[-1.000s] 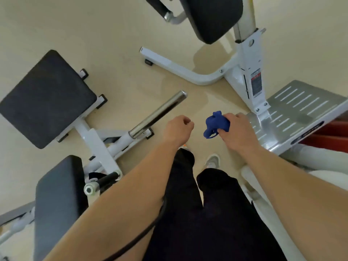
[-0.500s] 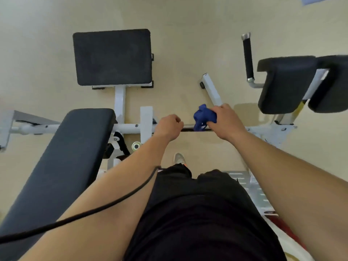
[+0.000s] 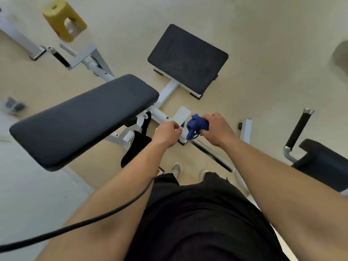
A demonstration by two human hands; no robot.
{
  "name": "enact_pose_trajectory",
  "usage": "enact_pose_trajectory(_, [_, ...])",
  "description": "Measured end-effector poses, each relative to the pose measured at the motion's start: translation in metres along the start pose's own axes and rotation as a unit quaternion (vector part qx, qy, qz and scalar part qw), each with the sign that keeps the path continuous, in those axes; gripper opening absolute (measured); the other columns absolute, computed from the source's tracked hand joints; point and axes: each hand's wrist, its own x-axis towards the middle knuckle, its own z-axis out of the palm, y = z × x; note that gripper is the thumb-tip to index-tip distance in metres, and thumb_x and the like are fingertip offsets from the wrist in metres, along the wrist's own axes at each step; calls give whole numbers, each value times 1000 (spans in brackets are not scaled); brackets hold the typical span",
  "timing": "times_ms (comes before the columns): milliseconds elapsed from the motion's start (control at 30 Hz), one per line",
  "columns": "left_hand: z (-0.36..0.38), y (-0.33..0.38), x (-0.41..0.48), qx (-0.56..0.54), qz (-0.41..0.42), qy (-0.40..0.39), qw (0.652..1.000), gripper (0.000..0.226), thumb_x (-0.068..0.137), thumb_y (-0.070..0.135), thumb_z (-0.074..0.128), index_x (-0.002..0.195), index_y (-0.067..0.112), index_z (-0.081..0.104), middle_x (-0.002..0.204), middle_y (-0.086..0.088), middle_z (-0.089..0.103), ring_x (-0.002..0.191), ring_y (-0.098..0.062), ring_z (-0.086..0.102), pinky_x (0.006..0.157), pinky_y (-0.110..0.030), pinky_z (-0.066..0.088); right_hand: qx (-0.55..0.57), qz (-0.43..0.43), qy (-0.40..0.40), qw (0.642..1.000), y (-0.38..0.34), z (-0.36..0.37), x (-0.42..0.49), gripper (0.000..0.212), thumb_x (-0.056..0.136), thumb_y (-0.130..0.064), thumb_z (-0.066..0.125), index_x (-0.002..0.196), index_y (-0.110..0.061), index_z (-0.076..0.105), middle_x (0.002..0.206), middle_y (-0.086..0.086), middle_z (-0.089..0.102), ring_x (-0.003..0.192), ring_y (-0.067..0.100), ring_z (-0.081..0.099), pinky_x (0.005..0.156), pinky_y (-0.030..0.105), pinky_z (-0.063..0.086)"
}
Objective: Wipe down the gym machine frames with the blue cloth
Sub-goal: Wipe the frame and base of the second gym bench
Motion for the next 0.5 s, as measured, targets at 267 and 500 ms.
enact_pose_trajectory(267, [41, -20, -56, -144, -126, 97, 977, 41, 94, 41, 54, 131, 23, 55, 122, -2, 63, 102, -20, 61, 89, -37, 51, -37, -136, -98, 985, -7, -7, -2, 36, 84, -17, 64, 120, -23, 63, 110, 1, 50, 91, 23, 57, 82, 32, 45])
enact_pose_trajectory(500, [68, -41, -77, -194, -172, 94, 961, 45, 93, 39, 59, 133, 21, 53, 128, -2, 61, 112, -22, 60, 97, -39, 50, -55, -179, -138, 973, -19, 13, -6, 37, 81, -17, 68, 117, -24, 64, 110, 4, 57, 92, 22, 59, 78, 31, 46])
